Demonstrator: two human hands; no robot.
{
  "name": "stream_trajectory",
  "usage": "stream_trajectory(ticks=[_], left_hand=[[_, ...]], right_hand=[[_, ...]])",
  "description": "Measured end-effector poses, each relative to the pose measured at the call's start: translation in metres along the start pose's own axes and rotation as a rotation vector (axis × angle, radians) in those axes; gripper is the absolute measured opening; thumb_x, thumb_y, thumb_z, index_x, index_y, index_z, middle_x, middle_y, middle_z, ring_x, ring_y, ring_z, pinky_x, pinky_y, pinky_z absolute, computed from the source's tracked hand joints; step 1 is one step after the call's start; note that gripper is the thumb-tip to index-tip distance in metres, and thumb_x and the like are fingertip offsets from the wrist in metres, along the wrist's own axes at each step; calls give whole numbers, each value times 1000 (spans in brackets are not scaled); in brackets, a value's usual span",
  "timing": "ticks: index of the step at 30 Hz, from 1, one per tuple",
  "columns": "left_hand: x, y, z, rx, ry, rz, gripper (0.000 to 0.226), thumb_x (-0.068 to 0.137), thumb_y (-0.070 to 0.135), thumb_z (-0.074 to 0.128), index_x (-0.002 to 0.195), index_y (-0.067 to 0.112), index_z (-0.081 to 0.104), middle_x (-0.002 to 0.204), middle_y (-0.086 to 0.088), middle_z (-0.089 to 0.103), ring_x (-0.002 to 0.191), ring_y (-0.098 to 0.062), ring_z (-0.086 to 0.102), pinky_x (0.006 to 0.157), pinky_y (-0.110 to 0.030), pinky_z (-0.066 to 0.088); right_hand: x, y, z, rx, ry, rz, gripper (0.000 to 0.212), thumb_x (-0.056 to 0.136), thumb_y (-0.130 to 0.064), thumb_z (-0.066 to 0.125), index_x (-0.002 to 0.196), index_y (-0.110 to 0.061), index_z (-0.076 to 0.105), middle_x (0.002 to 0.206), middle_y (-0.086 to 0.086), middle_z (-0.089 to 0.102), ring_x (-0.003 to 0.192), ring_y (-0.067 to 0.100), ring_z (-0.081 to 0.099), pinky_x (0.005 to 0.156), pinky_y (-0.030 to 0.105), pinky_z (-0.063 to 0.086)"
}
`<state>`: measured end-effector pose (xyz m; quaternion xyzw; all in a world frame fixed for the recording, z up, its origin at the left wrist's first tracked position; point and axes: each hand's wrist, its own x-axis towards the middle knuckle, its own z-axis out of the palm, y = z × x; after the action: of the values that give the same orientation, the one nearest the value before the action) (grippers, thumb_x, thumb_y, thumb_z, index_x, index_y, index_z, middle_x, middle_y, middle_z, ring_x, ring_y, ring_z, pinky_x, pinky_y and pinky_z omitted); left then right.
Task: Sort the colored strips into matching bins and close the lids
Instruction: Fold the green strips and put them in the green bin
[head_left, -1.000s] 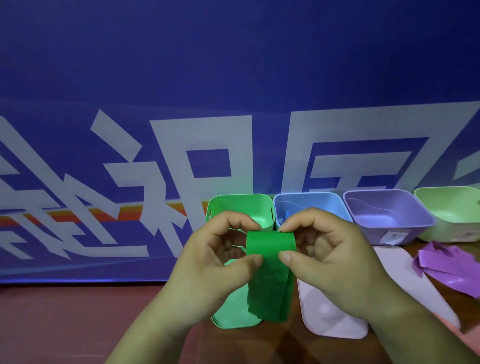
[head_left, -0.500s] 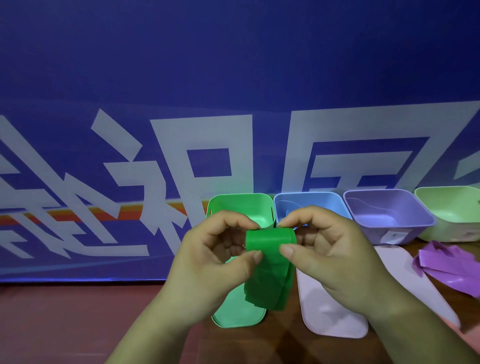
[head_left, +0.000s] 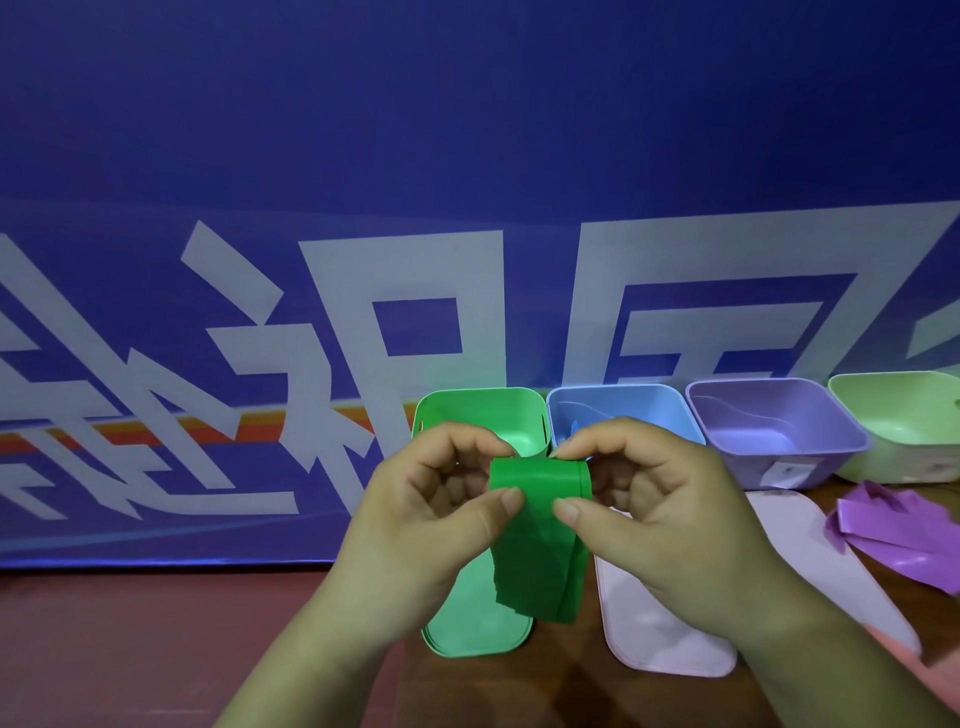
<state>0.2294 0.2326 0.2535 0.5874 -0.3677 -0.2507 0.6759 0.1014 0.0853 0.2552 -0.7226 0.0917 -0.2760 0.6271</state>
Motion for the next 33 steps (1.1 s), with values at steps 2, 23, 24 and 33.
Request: stream_trajectory(ticks=[2,23,24,33], left_hand=[[0,-1,-1,21,-6,19,28,68,24,76,96,23,70,90,-26,62,83,-30,61,75,-45,52],[0,1,-1,-3,-12,70,31,70,13,76,99,18,67,94,-24,64,85,-42,61,77,-55,52],[0,2,0,-34,-15,56,31,69,13,76,98,18,67,94,-22,66,85,-37,63,77,-50,53],[2,6,0,-103,-31,-11,29,71,0,73,95,17,69,90,-11,71,80,-28,68,70,-34,59]], right_hand=[[0,0,0,9,-8,17,29,65,-28,78,93,-28,72,87,12,70,81,36,66,74,38,58],[5,-5,-2,61,-43,108,26,70,-24,77,96,-24,72,94,13,70,87,42,65,80,45,58],[5,-6,-1,69,-44,108,29,68,-28,78,96,-24,72,96,13,70,88,41,66,80,45,58],[1,-5,-1,-18,-55,22,32,68,-24,76,99,-31,69,93,2,71,85,27,69,77,35,58]])
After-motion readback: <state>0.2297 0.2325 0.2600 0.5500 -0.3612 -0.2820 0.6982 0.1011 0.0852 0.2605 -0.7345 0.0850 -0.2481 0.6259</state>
